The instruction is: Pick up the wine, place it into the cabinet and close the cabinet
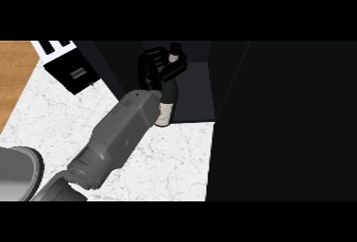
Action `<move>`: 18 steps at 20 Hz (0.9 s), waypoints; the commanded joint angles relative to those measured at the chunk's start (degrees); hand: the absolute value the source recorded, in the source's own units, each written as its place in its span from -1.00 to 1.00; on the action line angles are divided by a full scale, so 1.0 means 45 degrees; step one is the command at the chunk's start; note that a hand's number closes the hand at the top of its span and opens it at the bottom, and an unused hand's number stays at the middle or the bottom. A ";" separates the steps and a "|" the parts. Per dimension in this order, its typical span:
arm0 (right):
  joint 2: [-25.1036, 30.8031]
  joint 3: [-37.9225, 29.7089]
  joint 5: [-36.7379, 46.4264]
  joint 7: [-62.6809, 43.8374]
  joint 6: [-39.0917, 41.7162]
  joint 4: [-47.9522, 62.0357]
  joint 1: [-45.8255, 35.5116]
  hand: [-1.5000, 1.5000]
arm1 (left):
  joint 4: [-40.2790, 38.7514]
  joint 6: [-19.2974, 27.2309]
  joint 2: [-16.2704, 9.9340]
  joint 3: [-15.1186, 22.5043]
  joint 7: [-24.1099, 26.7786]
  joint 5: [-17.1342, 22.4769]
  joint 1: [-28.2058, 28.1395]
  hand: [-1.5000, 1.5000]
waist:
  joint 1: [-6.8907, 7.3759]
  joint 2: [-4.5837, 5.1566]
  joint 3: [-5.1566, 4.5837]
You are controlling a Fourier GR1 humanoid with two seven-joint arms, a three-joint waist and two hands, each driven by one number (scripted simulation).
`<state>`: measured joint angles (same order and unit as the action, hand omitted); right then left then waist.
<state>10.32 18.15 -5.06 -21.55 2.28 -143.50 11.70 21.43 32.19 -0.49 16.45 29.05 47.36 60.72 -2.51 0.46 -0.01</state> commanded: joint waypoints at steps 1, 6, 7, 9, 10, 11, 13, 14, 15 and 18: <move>0.0166 -0.0225 -0.1101 -0.0938 0.0008 -0.1917 0.0374 -1.00 | -0.1193 0.0823 -0.0592 -0.0045 -0.0284 -0.0498 0.0819 1.00 | -0.0046 0.0015 0.0005; -0.0210 0.0303 -0.0642 -0.0425 0.0081 -0.1285 0.0176 -1.00 | -0.2507 0.1157 -0.0899 0.0489 -0.0316 -0.1399 0.1224 -1.00 | -0.0117 0.0082 -0.0002; -0.0029 -0.0012 -0.1042 -0.0874 0.0071 -0.1941 0.0305 -1.00 | -0.2622 0.1161 -0.1086 0.0521 -0.0278 -0.1491 0.1310 -1.00 | -0.0225 0.0097 -0.0003; -0.0094 0.0203 -0.0933 -0.0231 0.0305 -0.1777 0.0575 -1.00 | -0.3033 0.1760 -0.0680 0.0376 -0.0097 -0.1509 0.1350 -1.00 | -0.0327 0.0112 0.0004; -0.0293 0.0551 -0.0673 -0.0372 0.0099 -0.1648 0.0745 -1.00 | -0.3128 0.1500 -0.0610 0.0381 -0.0112 -0.1562 0.1105 -1.00 | -0.0212 0.0083 -0.0003; -0.0116 0.0420 -0.0648 -0.0290 0.0281 -0.1651 0.0676 -1.00 | -0.3287 0.1214 -0.1070 0.0364 -0.0672 -0.1603 0.1586 -1.00 | -0.0240 0.0099 -0.0001; -0.0245 0.0480 -0.0614 -0.0532 0.0162 -0.1612 0.0195 -1.00 | -0.3373 0.1462 -0.0583 0.0267 0.0028 -0.1643 0.1224 -1.00 | -0.0232 0.0145 -0.0013; -0.0027 0.0027 -0.0987 -0.0245 0.0411 -0.1551 0.0514 -1.00 | -0.3564 0.1206 -0.1033 0.0272 -0.0042 -0.1690 0.1205 -1.00 | -0.0369 0.0192 -0.0003; -0.0043 0.0312 -0.0846 -0.0686 0.0233 -0.2267 0.0863 -1.00 | -0.3464 0.1018 -0.1096 0.0275 -0.0098 -0.1723 0.1142 -1.00 | -0.0300 0.0108 -0.0009; 0.0033 -0.0194 -0.1286 -0.0768 0.0315 -0.2475 0.0804 -1.00 | -0.3706 0.1497 -0.1099 0.0341 -0.0289 -0.1925 0.1481 -1.00 | -0.0297 0.0101 -0.0005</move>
<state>9.25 19.00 -4.95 -19.83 4.01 -143.28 12.69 6.62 39.53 -2.13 18.09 28.36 39.38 66.99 -3.92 0.71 0.16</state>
